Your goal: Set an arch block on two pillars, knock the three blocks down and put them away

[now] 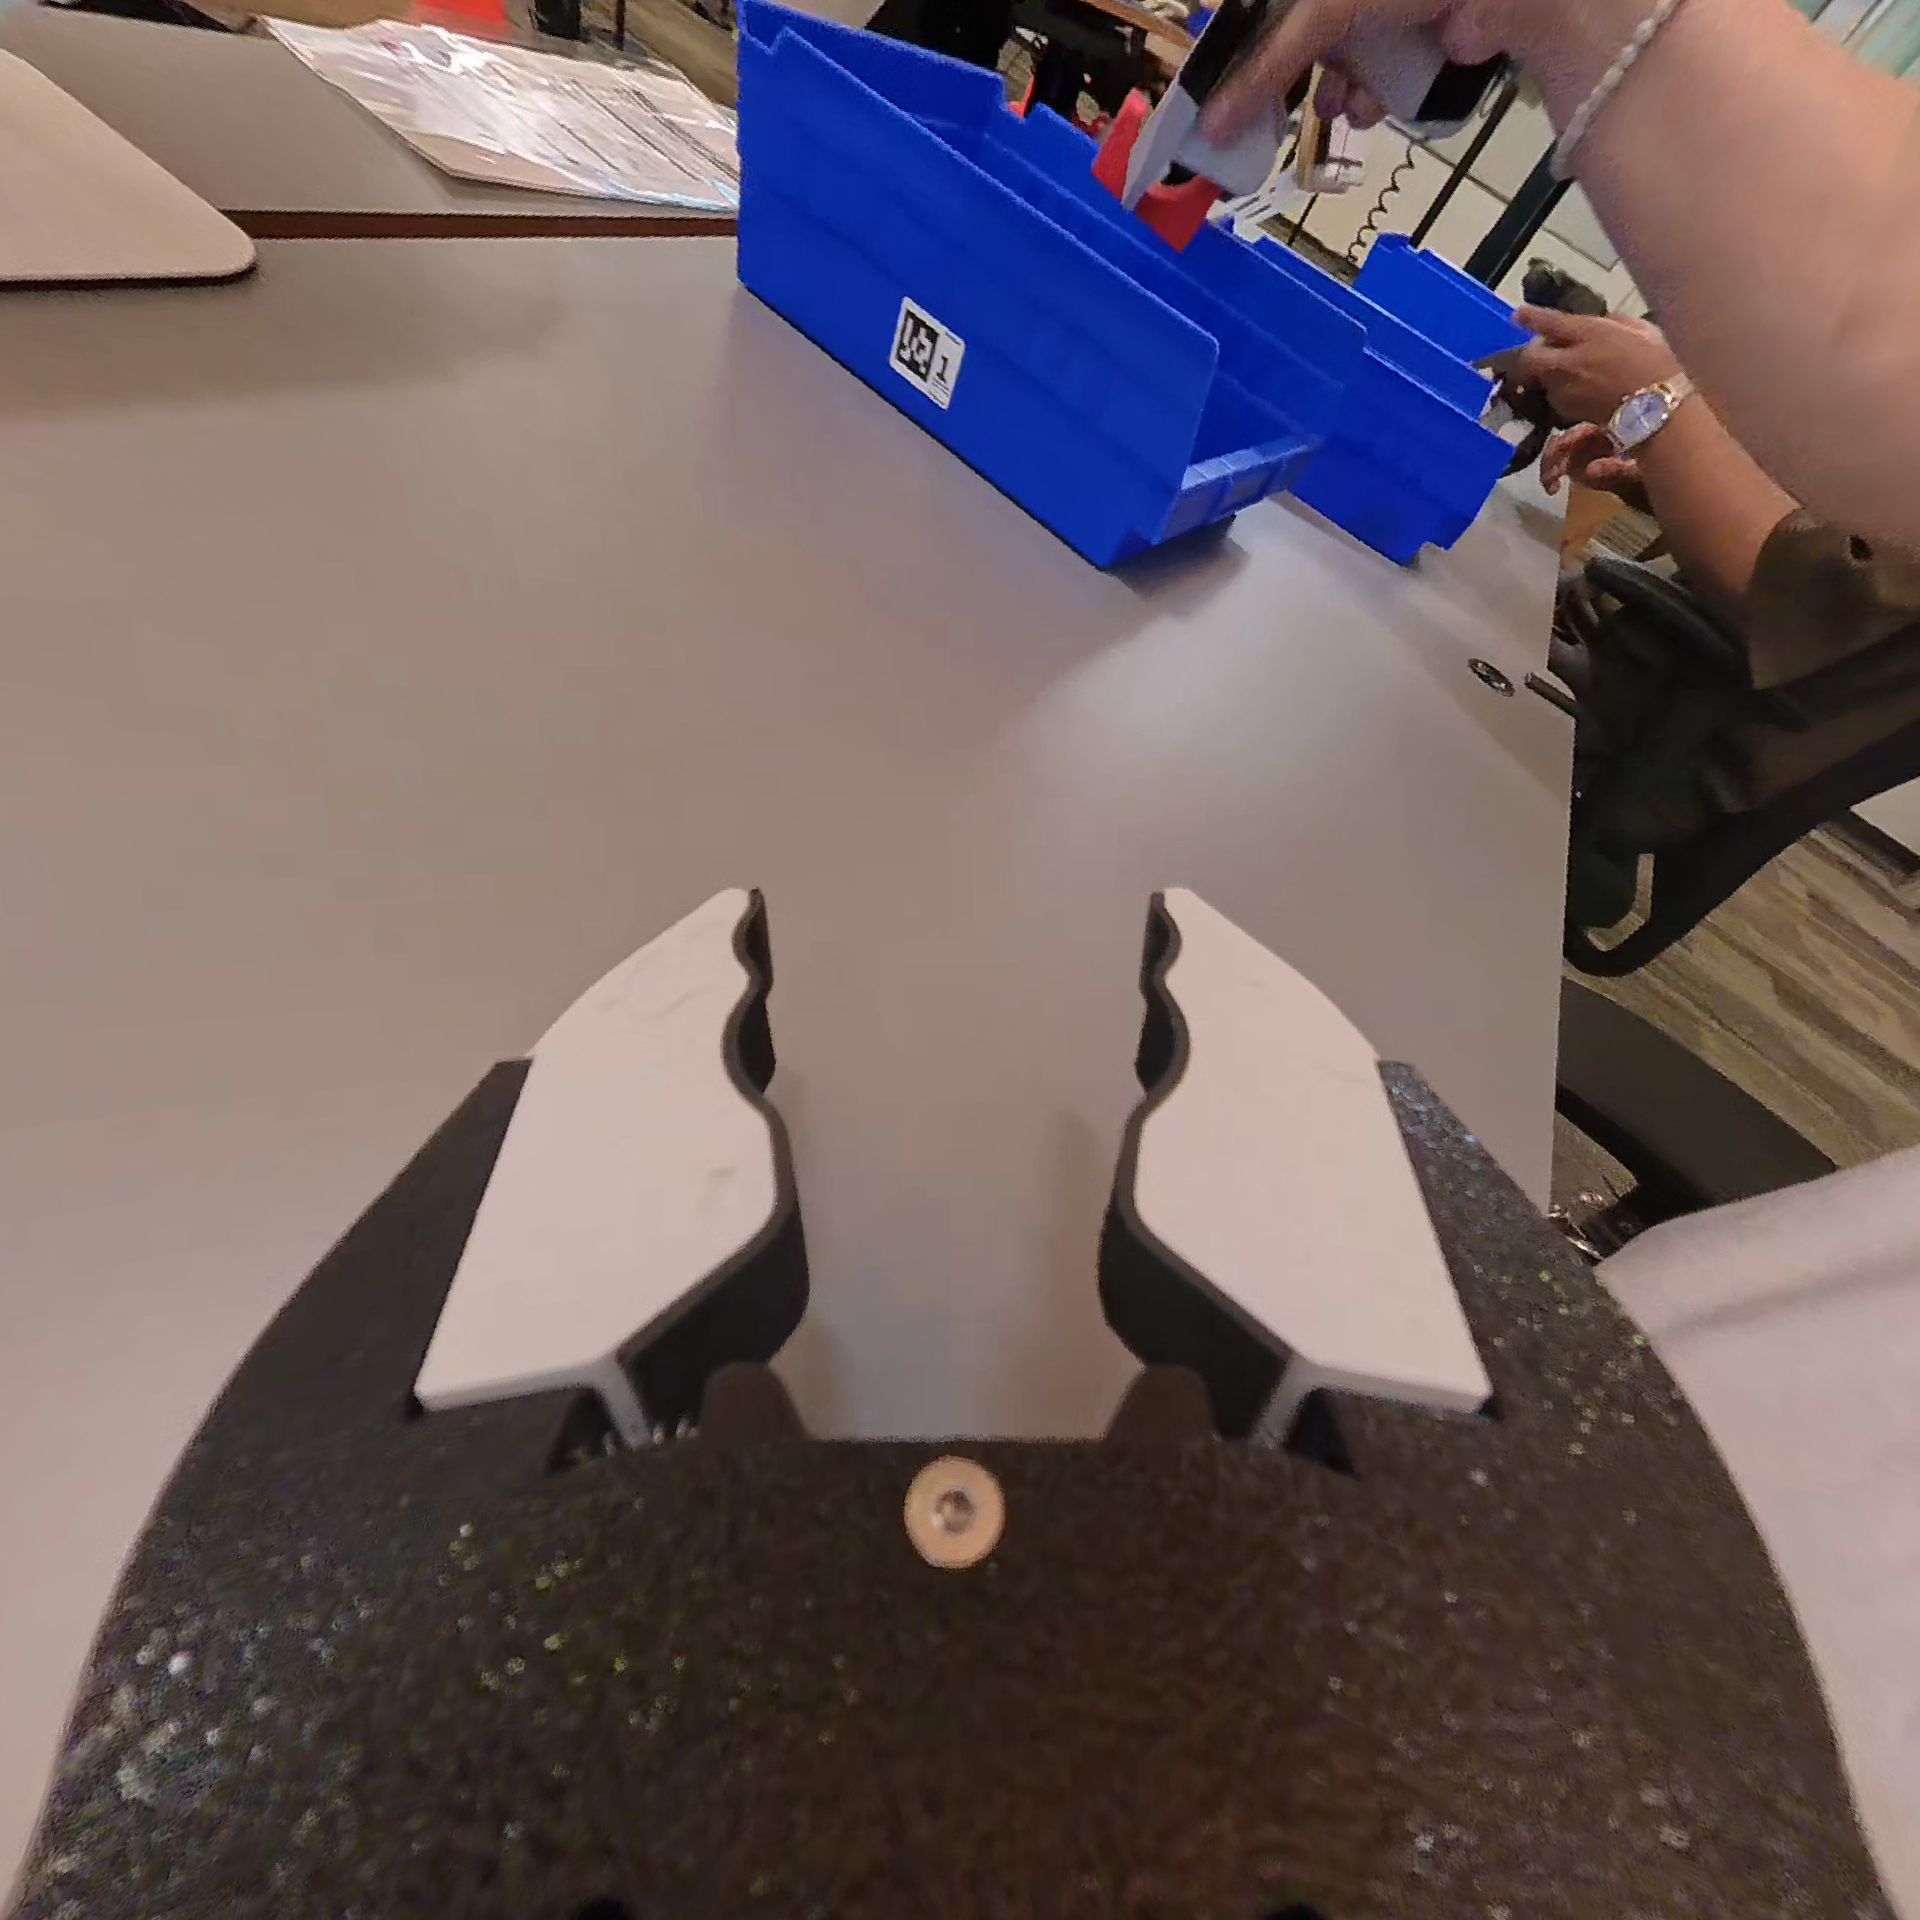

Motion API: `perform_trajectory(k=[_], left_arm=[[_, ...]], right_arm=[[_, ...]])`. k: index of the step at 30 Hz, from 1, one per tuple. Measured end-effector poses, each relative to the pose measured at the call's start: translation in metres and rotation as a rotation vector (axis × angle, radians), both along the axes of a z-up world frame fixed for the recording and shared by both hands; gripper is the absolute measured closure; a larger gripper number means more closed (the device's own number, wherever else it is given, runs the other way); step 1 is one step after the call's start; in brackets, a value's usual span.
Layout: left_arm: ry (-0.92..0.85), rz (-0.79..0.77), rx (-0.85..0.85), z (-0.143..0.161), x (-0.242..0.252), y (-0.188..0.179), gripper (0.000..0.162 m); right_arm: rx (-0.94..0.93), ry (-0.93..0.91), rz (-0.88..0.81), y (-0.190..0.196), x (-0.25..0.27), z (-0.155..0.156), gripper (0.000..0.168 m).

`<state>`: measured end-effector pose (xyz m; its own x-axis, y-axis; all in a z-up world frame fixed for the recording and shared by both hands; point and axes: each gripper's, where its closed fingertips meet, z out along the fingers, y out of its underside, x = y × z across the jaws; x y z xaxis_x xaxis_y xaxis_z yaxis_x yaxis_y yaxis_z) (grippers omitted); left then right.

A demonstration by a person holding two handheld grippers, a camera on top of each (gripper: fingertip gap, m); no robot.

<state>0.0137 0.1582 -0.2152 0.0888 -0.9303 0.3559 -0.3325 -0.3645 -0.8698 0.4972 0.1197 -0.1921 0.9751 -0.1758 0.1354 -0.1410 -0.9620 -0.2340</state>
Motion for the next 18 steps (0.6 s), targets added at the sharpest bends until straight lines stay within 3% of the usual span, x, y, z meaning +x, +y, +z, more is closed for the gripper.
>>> perform_trajectory(k=[7,18], left_arm=[[0.03,-0.016,0.015,-0.004,-0.005,-0.002,0.094],[0.018,-0.034,-0.004,-0.004,0.0,-0.003,0.094]], right_arm=[[-0.046,0.006,-0.086,-0.019,0.008,-0.035,0.135],[-0.135,-0.061,-0.07,-0.03,0.004,-0.068,0.135]])
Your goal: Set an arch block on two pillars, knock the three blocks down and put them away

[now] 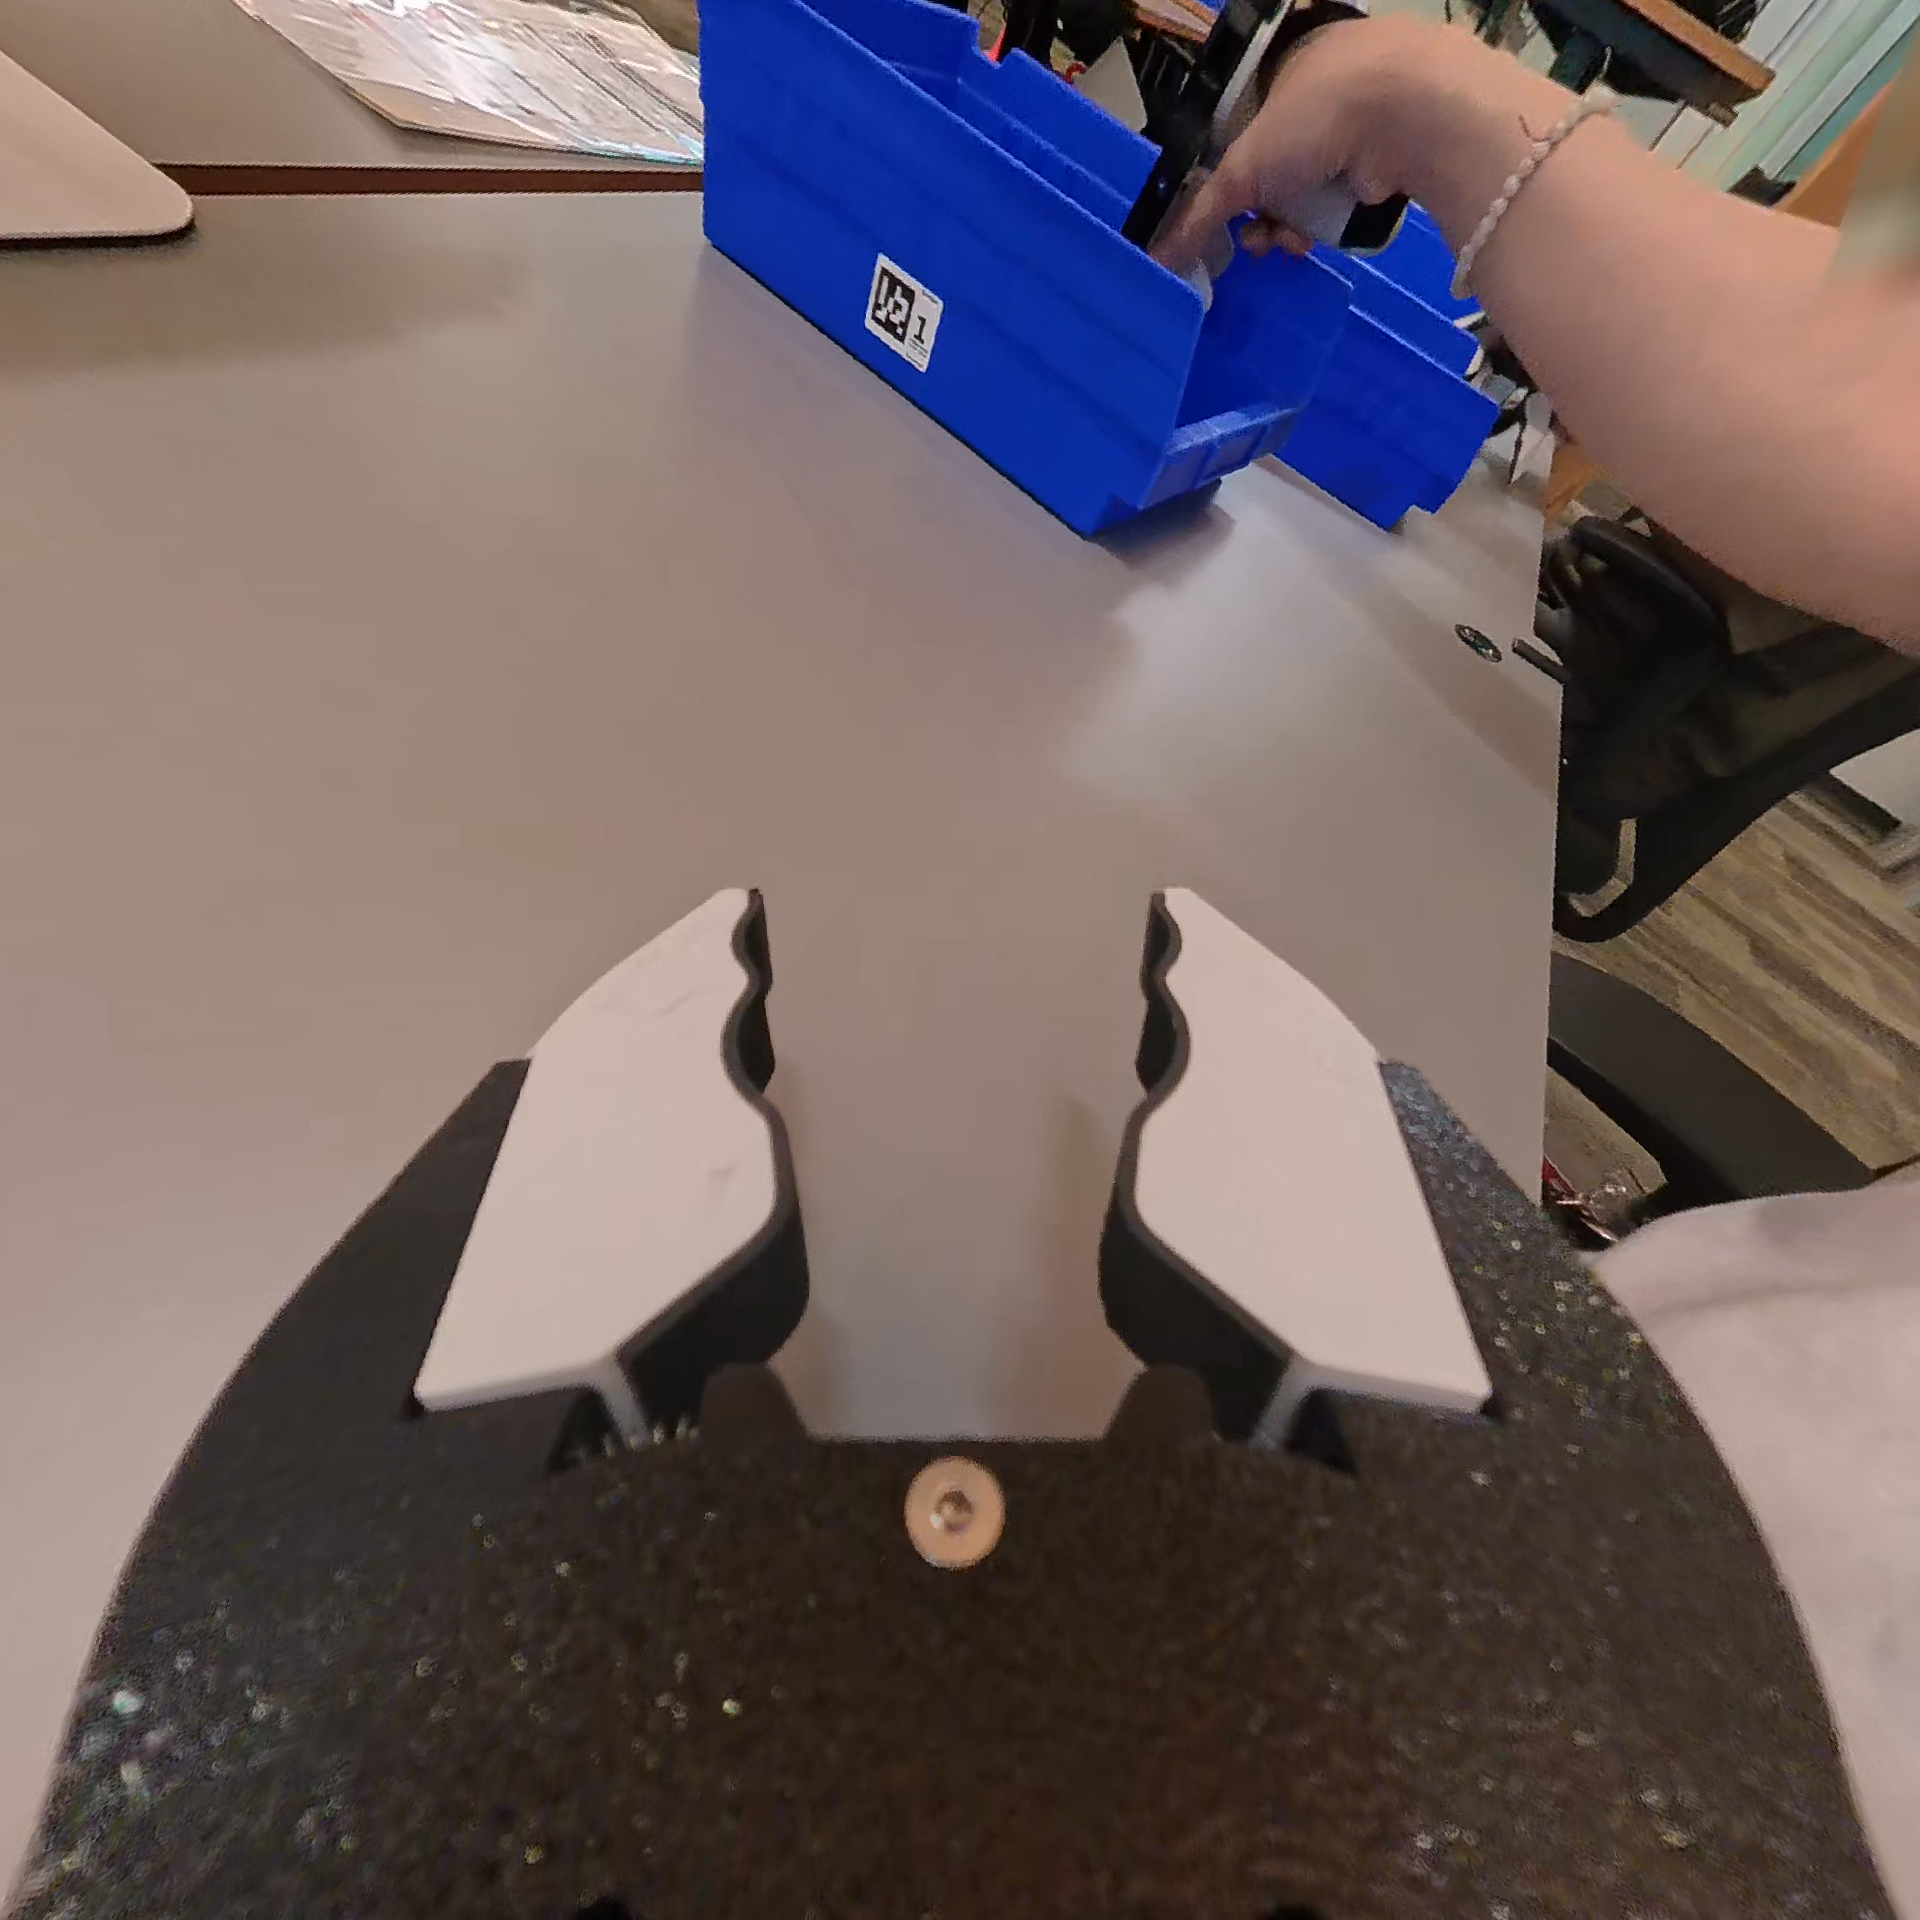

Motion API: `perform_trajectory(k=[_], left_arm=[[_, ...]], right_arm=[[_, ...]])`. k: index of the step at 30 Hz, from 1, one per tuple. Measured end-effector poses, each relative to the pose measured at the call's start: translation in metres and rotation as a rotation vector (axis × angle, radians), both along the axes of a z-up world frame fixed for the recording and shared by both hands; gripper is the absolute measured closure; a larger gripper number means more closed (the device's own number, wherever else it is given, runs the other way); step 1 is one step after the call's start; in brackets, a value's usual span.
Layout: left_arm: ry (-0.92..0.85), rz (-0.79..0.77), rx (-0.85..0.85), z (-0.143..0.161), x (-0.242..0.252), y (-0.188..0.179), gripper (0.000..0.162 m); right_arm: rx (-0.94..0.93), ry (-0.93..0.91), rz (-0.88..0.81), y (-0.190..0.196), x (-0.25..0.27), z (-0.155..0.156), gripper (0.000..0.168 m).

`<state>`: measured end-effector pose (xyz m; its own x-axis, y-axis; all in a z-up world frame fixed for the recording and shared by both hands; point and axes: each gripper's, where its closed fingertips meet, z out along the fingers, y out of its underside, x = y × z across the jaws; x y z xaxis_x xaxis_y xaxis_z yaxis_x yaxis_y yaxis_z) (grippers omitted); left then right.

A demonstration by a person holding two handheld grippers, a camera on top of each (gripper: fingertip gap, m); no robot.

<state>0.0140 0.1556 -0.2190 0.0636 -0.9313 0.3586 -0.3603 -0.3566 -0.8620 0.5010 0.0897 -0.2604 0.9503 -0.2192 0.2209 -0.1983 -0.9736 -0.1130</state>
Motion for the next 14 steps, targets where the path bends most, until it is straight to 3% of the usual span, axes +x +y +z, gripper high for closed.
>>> perform_trajectory(k=[3,7,14], left_arm=[[0.013,-0.019,0.009,-0.001,0.003,-0.003,0.093],[0.014,-0.021,0.018,0.002,0.008,-0.004,0.092],[-0.037,-0.054,0.055,0.031,0.053,-0.005,0.093]], right_arm=[[-0.009,0.013,0.066,0.0,-0.009,-0.003,0.134],[0.024,-0.086,0.14,-0.005,-0.012,0.021,0.116],[0.474,-0.022,0.171,-0.02,-0.083,0.072,0.11]])
